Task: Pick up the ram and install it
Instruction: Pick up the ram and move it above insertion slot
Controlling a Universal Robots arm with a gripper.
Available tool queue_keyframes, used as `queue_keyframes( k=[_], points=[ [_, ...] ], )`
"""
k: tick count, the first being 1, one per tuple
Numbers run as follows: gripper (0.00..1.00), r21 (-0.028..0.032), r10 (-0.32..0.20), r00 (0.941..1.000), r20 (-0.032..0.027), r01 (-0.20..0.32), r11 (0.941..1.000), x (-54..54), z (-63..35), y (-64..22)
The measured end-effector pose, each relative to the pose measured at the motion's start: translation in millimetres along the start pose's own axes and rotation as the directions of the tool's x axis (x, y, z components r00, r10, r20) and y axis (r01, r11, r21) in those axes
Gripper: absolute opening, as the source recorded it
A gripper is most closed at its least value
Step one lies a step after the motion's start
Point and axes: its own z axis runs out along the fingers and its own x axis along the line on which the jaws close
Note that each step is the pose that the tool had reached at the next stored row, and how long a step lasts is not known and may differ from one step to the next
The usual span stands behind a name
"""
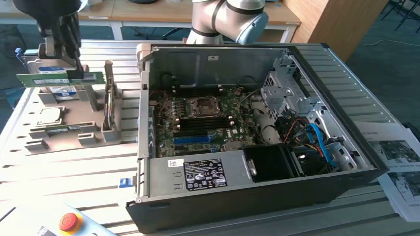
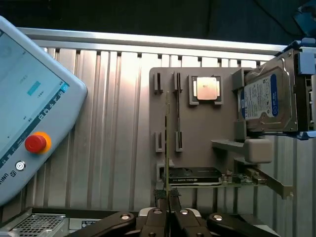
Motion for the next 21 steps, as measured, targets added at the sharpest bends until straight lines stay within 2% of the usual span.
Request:
queue_keyframes(
  k=[1, 8, 21],
  points=[
    [0.12, 0.0, 0.0, 1.0, 0.0001, 0.0, 1.0, 0.2, -0.3, -5.5],
    [0.12, -0.0002, 0.0, 1.0, 0.0, 0.0, 1.0, 0.7, -1.2, -19.6],
    [0.12, -0.0002, 0.0, 1.0, 0.0, 0.0, 1.0, 0.7, -1.2, -20.5]
  ],
)
